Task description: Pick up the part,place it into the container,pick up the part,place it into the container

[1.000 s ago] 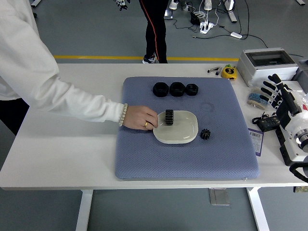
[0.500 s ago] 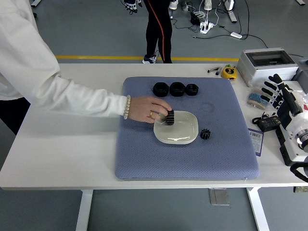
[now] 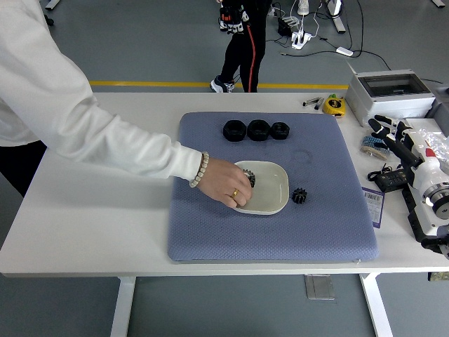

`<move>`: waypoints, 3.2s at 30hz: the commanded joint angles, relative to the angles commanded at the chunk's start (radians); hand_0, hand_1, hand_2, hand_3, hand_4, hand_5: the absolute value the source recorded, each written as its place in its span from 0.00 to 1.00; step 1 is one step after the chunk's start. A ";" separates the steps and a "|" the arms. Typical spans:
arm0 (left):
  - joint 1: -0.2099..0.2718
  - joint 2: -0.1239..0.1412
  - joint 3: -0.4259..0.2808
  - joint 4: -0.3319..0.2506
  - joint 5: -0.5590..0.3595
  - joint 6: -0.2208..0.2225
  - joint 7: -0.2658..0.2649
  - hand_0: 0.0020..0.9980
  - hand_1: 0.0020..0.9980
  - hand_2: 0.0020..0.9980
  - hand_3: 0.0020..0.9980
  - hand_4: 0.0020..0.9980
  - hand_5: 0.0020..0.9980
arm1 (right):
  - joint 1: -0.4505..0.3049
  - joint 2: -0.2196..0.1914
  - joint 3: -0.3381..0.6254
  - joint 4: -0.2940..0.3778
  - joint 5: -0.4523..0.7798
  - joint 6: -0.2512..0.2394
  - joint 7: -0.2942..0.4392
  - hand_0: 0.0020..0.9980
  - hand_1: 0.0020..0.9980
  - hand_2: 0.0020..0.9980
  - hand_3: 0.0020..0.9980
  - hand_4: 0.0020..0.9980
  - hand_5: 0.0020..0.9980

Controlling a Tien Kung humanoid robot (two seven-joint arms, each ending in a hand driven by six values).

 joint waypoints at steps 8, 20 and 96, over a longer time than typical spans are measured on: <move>-0.002 0.001 0.004 0.000 -0.005 0.000 -0.002 0.64 0.62 0.65 0.61 0.61 0.65 | 0.031 0.000 -0.042 0.013 -0.331 0.024 -0.100 0.77 0.75 0.78 0.80 1.00 0.65; -0.001 0.001 0.005 -0.002 -0.004 -0.005 0.000 0.64 0.63 0.65 0.61 0.61 0.65 | 0.098 0.029 -0.164 0.076 -0.829 0.047 -0.154 0.62 0.66 0.73 0.69 0.93 0.42; -0.009 0.006 -0.015 -0.005 0.032 -0.014 0.011 0.64 0.63 0.66 0.61 0.62 0.65 | 0.210 0.231 -0.389 -0.295 -0.933 0.083 -0.113 0.09 0.25 0.42 0.52 0.80 0.43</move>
